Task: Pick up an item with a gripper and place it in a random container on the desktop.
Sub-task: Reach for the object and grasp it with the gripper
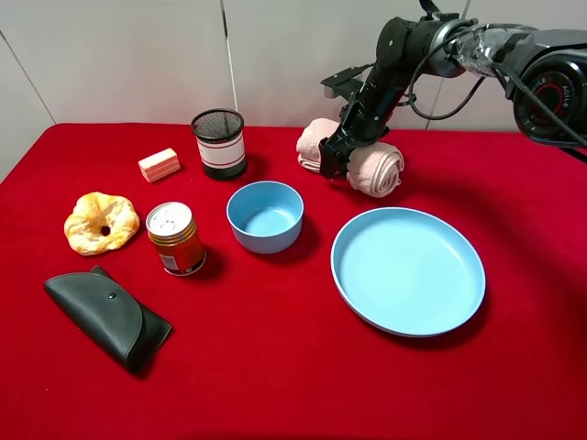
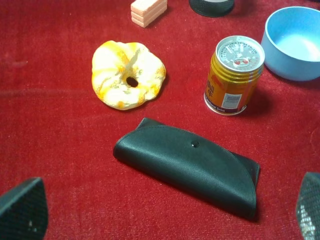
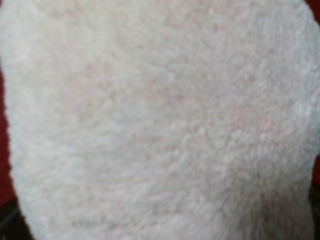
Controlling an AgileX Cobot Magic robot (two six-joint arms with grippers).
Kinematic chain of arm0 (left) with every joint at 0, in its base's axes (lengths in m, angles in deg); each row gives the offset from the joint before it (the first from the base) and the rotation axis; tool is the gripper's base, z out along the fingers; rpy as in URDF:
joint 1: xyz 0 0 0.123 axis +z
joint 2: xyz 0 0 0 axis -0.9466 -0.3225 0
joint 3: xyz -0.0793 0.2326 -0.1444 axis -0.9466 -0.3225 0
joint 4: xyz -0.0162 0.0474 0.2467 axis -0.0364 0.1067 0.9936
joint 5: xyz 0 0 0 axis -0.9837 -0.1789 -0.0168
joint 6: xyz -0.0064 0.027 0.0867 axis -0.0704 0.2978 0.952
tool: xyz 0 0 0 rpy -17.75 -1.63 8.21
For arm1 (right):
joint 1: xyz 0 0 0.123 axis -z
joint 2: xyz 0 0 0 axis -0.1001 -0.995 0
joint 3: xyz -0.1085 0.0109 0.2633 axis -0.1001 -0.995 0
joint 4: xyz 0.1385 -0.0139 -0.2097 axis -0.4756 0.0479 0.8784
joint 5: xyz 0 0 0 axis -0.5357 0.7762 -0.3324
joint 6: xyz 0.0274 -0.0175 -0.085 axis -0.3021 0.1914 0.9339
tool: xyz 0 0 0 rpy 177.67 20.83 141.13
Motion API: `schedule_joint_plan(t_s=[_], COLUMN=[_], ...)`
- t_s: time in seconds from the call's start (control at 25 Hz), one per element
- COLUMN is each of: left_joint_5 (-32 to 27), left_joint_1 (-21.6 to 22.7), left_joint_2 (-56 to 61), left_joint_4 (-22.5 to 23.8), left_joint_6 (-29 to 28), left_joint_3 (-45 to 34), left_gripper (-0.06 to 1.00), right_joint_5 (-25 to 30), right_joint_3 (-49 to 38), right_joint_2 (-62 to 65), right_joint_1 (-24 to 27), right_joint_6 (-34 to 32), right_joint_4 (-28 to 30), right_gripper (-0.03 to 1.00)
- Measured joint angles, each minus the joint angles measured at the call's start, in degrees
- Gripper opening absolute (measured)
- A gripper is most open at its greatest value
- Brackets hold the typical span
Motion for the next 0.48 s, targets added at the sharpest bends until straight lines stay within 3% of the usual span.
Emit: schedule_joint_plan(t_s=[0.32,0.48], left_joint_5=[0.0,0.0], left_joint_1=[0.0,0.0], left_joint_2=[0.0,0.0], left_joint_4=[0.0,0.0], left_joint_6=[0.0,0.0], left_joint_3=[0.0,0.0], left_gripper=[1.0,1.0], right_joint_5=[-0.6,-0.6], right_joint_3=[0.0,0.0], right_joint_2=[0.0,0.0], right_joint_1=[0.0,0.0], right_joint_6=[0.1,-0.2], right_joint_4=[0.0,0.0], right_gripper=[0.68,0.47])
